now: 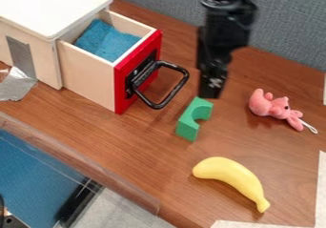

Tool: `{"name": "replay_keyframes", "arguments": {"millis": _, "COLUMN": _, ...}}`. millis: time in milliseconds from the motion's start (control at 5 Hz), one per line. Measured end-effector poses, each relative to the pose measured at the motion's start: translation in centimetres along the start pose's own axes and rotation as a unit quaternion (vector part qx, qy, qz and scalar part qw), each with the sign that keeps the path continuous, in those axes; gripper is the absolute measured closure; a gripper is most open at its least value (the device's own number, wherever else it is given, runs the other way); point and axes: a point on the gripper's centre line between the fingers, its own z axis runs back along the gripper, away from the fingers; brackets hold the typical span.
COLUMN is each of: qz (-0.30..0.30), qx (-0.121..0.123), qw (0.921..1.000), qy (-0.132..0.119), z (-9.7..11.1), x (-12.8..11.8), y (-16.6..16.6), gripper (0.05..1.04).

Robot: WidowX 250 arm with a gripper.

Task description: Put the banana inside the drawer

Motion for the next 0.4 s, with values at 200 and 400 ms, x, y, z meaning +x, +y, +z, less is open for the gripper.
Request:
{"name": "replay_keyframes", "arguments": {"millis": 200, "qz": -0.035, "qx": 0.004, "qw": 0.9993, "qy": 0.01, "z": -0.8, "x": 1.6, "y": -1.4, "gripper": 0.084}}
{"name": "replay_keyframes", "arguments": {"millis": 400, "qz": -0.055, "qx": 0.005, "qw": 0.9983, "qy": 0.016, "z": -1.5, "x": 2.6, "y": -2.4, "gripper": 0.084}}
